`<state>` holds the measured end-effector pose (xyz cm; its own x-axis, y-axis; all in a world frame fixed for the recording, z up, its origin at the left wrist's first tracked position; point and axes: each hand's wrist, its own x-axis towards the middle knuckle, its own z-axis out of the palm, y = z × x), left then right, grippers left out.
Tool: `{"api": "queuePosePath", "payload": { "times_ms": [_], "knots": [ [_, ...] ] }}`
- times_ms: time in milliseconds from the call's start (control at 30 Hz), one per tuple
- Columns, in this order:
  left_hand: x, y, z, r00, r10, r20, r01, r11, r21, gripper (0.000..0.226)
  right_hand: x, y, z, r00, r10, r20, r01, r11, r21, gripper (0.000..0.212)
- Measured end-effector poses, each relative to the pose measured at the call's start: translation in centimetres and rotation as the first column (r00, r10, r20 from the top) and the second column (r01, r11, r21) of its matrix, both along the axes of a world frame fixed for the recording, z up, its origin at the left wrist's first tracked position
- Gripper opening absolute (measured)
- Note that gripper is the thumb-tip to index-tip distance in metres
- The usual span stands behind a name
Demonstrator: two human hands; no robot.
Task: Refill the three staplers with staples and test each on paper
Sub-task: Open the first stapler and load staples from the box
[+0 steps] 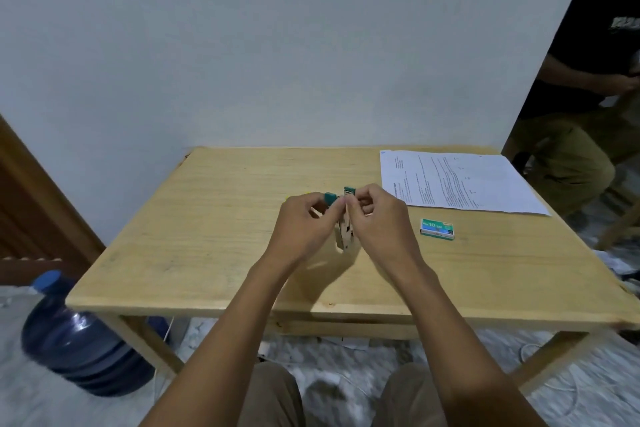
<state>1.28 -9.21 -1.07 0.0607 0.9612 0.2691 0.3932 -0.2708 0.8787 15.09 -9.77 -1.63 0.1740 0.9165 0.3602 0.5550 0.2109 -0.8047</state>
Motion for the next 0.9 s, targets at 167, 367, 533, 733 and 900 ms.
{"api": "queuePosePath", "payload": {
  "times_ms": [167, 367, 533, 733, 900],
  "knots": [
    [-0.6, -1.0, -0.5, 0.997, 0.074, 0.020, -0.075, 0.992, 0.098, 0.021, -1.4, 0.1, -0.7, 0.999, -0.003, -0.051, 0.004, 1.000, 0.011, 0.012],
    [-3.3, -2.1, -0.2, 0.973, 0.048, 0.226, -0.037, 0.998, -0.053, 0.014, 0.1, 1.2, -0.2, 0.930, -0.183, -0.318, 0.161, 0.982, -0.096, 0.017],
    [-4.8, -2.4, -0.1, 0.832, -0.070, 0.551, 0.329, 0.861, -0.389, 0.019, -0.5, 1.2, 1.2, 0.790, -0.055, -0.610, -0.089, 0.975, -0.203, 0.021],
    [-3.9, -2.8, -0.2, 0.690, -0.087, 0.718, 0.549, 0.709, -0.442, 0.033, -3.0, 0.2, 1.3, 0.781, 0.147, -0.607, -0.324, 0.926, -0.192, 0.018],
    [-3.7, -2.5, -1.3, 0.515, 0.039, 0.856, 0.555, 0.746, -0.368, 0.024, -4.2, -0.2, 0.5, 0.916, 0.097, -0.390, -0.101, 0.995, 0.010, 0.007]
  ]
}}
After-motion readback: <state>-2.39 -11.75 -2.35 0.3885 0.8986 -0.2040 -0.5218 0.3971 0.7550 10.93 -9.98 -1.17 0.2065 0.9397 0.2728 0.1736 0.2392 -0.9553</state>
